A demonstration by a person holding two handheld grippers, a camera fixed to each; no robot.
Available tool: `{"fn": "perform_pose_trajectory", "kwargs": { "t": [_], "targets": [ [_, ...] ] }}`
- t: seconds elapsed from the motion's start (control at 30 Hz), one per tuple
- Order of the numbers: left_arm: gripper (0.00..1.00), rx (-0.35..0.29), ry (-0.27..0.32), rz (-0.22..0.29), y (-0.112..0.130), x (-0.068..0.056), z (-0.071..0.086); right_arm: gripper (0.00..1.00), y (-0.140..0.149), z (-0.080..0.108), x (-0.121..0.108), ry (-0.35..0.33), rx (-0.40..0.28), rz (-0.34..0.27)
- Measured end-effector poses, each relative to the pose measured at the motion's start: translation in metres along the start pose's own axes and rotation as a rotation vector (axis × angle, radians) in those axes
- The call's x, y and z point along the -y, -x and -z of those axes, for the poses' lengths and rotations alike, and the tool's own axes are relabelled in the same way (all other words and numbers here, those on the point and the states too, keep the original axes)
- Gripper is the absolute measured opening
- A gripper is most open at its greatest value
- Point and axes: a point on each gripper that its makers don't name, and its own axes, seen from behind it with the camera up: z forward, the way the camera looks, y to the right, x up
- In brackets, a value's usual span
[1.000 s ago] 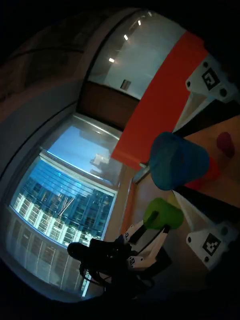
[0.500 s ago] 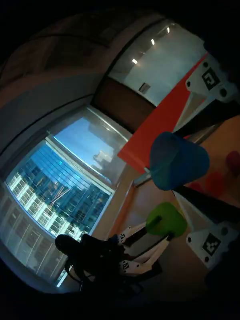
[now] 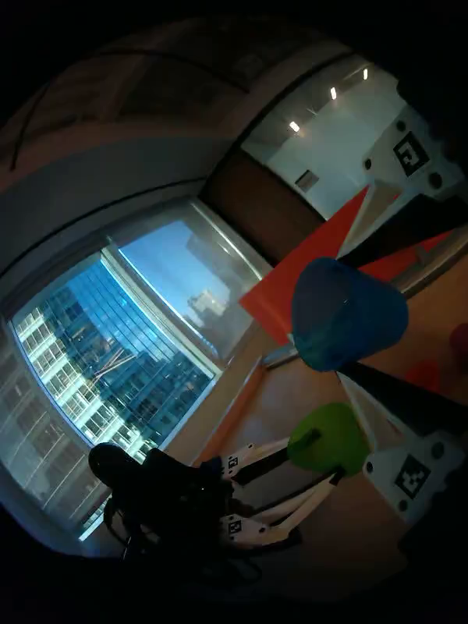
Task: Pour water
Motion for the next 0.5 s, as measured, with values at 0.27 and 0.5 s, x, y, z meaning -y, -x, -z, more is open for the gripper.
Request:
{"fn": "perform_pose_trajectory", "kwargs": {
  "t": [0.27, 0.5],
  "targets": [
    [0.79, -0.004, 0.005, -0.006, -0.003, -0.003, -0.001, 0.87, -0.004, -0.008, -0.004, 0.003, -0.002, 0.077],
    [0.79, -0.005, 0.01, -0.007, -0.005, -0.004, -0.002, 0.87, -0.009, -0.013, -0.004, 0.0, -0.003, 0.138]
  ]
}}
